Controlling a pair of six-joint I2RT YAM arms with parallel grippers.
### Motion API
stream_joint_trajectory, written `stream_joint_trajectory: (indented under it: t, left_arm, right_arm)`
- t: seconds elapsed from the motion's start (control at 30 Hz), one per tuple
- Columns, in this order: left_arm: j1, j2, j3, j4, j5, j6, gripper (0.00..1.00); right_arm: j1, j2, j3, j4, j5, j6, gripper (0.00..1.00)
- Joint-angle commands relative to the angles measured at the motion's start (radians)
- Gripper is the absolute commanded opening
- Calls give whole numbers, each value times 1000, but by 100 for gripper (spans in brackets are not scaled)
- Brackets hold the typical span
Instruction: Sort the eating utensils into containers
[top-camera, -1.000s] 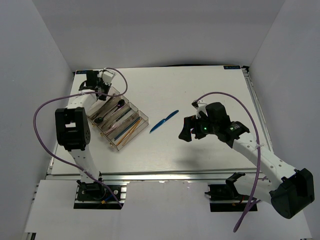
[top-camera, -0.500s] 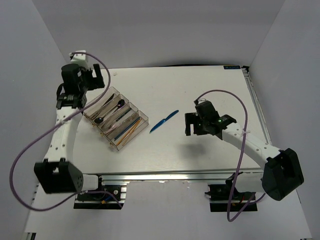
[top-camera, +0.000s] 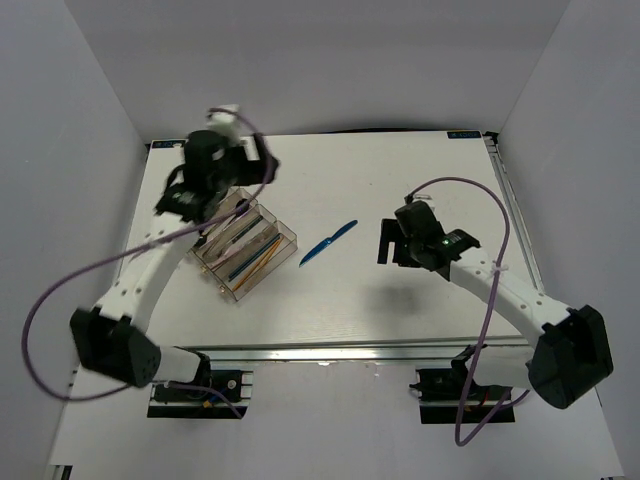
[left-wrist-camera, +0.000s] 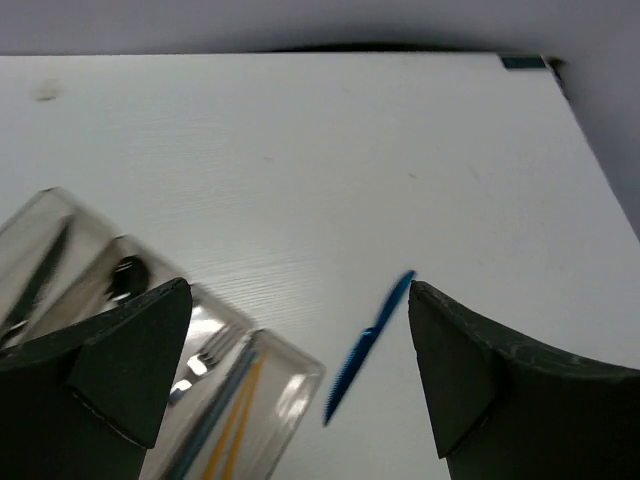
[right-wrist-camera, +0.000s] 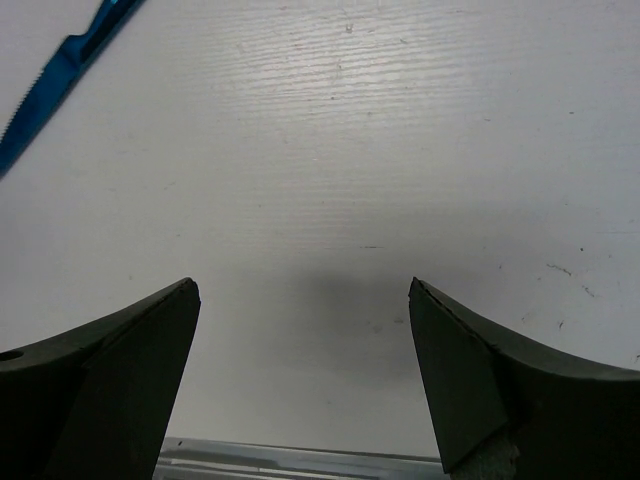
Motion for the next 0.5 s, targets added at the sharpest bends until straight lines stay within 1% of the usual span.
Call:
stream_joint_trajectory:
  t: [0.0, 0.03, 0.07, 0.1, 0.13, 0.17, 0.2, 0.23, 0.27, 0.3, 0.37, 0.4, 0.47]
  left_arm:
    - [-187, 174, 116, -72, -52, 34, 98]
    - [-216, 247, 142, -57, -55, 32, 98]
    - [-245, 289, 167, -55, -70, 40, 98]
    - [-314, 338, 200, -69, -108, 63, 98]
    - [-353, 387, 243, -91, -181, 72, 98]
    - [-386, 496, 344, -142, -214, 87, 98]
    - [-445, 551, 396, -167, -238, 101, 98]
    - [-468, 602, 444, -187, -274, 118, 97]
    - [-485, 695, 528, -211, -279, 123, 97]
    - [-503, 736, 564, -216, -276, 123, 97]
    - [-513, 808, 624, -239, -262, 124, 95]
    - [-514, 872, 680, -251, -251, 124, 94]
    - [-516, 931, 728, -294, -214, 127, 88]
  right_arm:
    - [-5, -123, -16, -14, -57, 19, 89]
    - [-6, -181, -33, -34, -51, 25, 89]
    - [-5, -209, -36, -50, -34, 39, 89]
    - [-5, -237, -39, -70, -7, 44, 89]
    - [-6, -287, -42, -96, -2, 44, 89]
    - [-6, -310, -47, -108, -4, 42, 89]
    - [-9, -332, -47, -123, -7, 36, 89]
    - [-9, -367, -45, -140, -8, 34, 89]
    - [-9, -383, -44, -178, -11, 33, 89]
    - [-9, -399, -44, -195, -13, 33, 89]
    - [-11, -445, -44, -232, -20, 28, 89]
    - [-11, -459, -42, -241, -28, 27, 89]
    - [-12, -495, -39, -264, -37, 18, 89]
